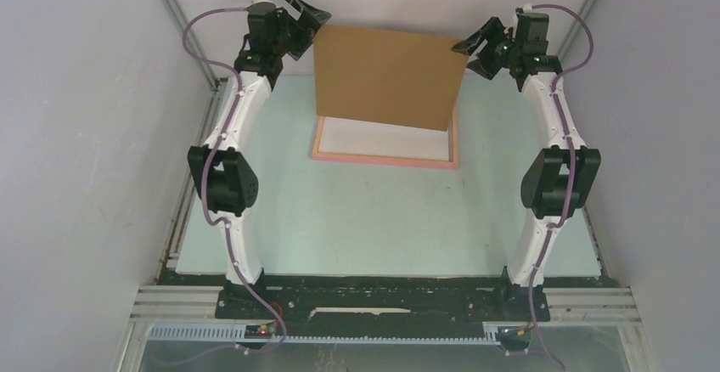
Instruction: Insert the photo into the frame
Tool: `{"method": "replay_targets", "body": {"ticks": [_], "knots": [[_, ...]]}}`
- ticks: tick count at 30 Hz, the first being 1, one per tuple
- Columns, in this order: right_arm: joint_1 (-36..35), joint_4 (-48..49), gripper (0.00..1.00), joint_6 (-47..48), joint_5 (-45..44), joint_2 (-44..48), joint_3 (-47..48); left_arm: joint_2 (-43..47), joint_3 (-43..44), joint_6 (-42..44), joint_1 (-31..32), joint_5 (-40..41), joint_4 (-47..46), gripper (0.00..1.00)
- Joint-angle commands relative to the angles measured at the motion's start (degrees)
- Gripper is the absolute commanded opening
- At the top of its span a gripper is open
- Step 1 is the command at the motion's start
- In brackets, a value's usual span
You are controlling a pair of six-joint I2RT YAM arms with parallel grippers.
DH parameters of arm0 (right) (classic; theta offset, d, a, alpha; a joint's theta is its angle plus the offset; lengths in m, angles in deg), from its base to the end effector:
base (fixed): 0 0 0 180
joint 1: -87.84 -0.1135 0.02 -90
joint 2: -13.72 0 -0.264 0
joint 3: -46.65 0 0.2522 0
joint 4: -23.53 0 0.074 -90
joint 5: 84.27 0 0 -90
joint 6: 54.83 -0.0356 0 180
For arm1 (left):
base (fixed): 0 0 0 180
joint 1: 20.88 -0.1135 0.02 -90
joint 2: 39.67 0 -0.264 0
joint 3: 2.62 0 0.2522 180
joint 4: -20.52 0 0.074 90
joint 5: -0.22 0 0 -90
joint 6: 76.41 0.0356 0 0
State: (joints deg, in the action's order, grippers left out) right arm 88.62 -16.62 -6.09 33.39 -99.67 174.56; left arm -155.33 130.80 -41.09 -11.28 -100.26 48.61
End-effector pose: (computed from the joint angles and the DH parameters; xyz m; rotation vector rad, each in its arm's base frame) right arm 0.4643 0.0102 0.3734 0.4419 2.0416 0.9263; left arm 0.4739 -0.0867 0.4088 -0.5775 1.7601 -0.9631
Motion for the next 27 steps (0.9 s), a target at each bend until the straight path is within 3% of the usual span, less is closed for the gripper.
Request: {"method": "replay_targets", "body": {"ticks": [1, 9, 27], "knots": [[-2.26, 2.48, 0.75, -2.32, 9.66, -2.09, 7.35, -3.99, 9.45, -6.16, 4.9, -12.04, -0.7, 0.96], [-1.22, 2.01, 0.75, -1.98, 10.43, -7.08, 12.74, -9.15, 14.37, -7.91, 4.31, -12.14, -2.71, 0.96], [-1.22, 2.13, 0.75, -0.54, 10.4, -12.17, 17.75, -14.29, 16.76, -10.07, 4.05, -12.95, -6.99, 0.95]]}}
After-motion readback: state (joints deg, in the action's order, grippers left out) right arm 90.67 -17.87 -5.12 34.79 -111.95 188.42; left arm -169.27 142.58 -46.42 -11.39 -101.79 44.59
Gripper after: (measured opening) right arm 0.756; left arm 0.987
